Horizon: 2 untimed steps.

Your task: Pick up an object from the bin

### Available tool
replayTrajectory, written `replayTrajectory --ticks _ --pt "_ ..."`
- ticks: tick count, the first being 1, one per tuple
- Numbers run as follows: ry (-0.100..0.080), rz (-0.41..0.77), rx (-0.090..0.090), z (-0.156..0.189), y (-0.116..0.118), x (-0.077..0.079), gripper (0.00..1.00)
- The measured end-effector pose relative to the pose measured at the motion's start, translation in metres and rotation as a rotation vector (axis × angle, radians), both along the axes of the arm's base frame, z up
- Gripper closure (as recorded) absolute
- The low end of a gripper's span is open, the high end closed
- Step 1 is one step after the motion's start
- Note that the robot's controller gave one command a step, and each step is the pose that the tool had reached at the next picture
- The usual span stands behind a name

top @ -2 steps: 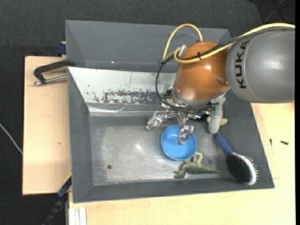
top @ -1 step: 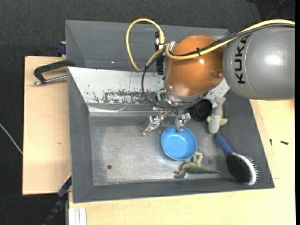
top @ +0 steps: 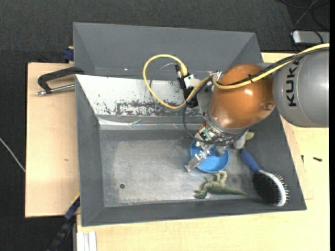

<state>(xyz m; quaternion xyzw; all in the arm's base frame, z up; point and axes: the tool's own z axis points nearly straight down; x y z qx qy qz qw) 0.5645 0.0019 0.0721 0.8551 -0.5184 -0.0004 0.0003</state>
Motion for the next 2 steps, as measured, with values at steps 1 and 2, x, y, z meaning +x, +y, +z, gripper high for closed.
replayTrajectory --ticks 1,2 --pt "-0.001 0.253 0.0 0.0002 0.0495 -0.0501 0.0" --pt "-0.012 0.251 0.002 0.0026 0.0492 -0.0467 1.0"
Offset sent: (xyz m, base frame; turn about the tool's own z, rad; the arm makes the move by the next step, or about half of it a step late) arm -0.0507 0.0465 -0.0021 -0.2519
